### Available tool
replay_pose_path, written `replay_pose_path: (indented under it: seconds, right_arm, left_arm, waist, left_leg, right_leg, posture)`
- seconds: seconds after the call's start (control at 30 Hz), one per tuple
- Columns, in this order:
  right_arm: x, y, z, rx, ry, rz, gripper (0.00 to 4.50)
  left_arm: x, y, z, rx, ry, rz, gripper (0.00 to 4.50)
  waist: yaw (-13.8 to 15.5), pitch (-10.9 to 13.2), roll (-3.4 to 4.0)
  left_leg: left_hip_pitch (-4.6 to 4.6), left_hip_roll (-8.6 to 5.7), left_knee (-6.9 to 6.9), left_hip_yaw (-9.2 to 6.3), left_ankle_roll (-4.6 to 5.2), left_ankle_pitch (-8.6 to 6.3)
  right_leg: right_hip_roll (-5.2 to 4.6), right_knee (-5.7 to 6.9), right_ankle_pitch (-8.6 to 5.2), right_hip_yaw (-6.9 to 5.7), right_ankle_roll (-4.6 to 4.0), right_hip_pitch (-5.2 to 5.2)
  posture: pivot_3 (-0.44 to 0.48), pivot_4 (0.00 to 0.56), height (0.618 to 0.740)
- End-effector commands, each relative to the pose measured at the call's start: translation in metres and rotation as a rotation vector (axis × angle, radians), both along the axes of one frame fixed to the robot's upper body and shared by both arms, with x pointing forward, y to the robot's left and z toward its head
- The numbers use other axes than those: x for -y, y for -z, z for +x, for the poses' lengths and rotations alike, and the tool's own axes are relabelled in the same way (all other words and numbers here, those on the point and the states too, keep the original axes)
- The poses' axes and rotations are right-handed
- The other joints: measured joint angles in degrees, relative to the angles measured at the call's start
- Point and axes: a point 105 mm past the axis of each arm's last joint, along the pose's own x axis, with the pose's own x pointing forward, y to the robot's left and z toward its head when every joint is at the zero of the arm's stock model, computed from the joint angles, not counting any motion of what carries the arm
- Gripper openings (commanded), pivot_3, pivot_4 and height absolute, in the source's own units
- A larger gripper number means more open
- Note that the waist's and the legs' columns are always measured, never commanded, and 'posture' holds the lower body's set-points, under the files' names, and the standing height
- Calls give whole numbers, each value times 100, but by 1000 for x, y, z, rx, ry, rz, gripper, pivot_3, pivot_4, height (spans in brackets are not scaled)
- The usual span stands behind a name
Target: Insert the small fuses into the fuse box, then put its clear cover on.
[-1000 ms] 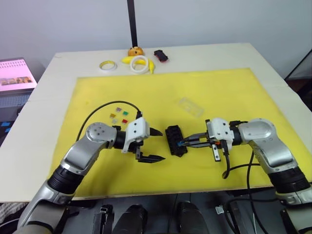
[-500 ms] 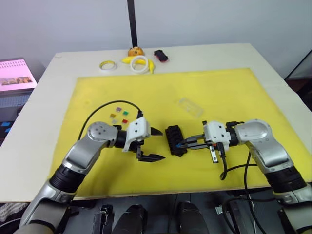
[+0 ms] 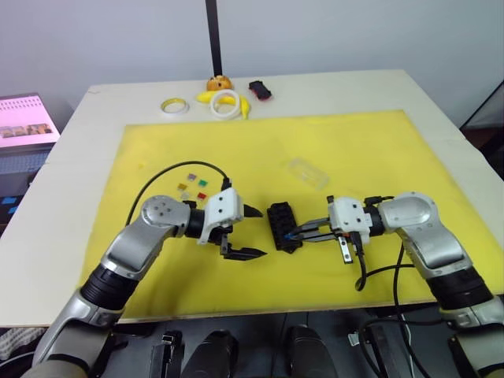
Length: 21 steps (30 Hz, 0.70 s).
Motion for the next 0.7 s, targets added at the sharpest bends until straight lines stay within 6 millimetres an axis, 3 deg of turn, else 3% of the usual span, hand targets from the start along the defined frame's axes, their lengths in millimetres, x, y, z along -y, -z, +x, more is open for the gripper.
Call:
replay_pose_path:
  seconds: [0.03, 0.27, 0.47, 0.7]
  right_arm:
    - [-4, 2, -4, 26, -19, -12, 0]
    - [-4, 9, -10, 38, -11, -8, 0]
    - [-3, -3, -10, 75, -2, 23, 0]
    - [0, 2, -7, 141, -8, -2, 0]
  left_arm:
    - [3, -10, -4, 48, 28, -10, 4435]
    - [4, -9, -3, 53, 28, -6, 4435]
    - [4, -10, -2, 56, 27, -4, 4435]
    - [4, -10, -1, 55, 29, -4, 4435]
  waist:
    - [-1, 0, 0]
    - [3, 0, 0]
    - [-3, 0, 1]
    - [-1, 0, 1]
  left_leg:
    - [0, 0, 0, 0, 0, 0]
    - [1, 0, 0, 0, 0, 0]
    - [2, 0, 0, 0, 0, 0]
    - [1, 0, 0, 0, 0, 0]
  right_leg:
    - [0, 0, 0, 0, 0, 0]
    - [0, 1, 0, 0, 0, 1]
    - [1, 1, 0, 0, 0, 2]
    - [0, 1, 0, 0, 0, 2]
  posture:
    - [0, 150, 740]
    - [0, 150, 740]
    - [0, 150, 740]
    - [0, 150, 740]
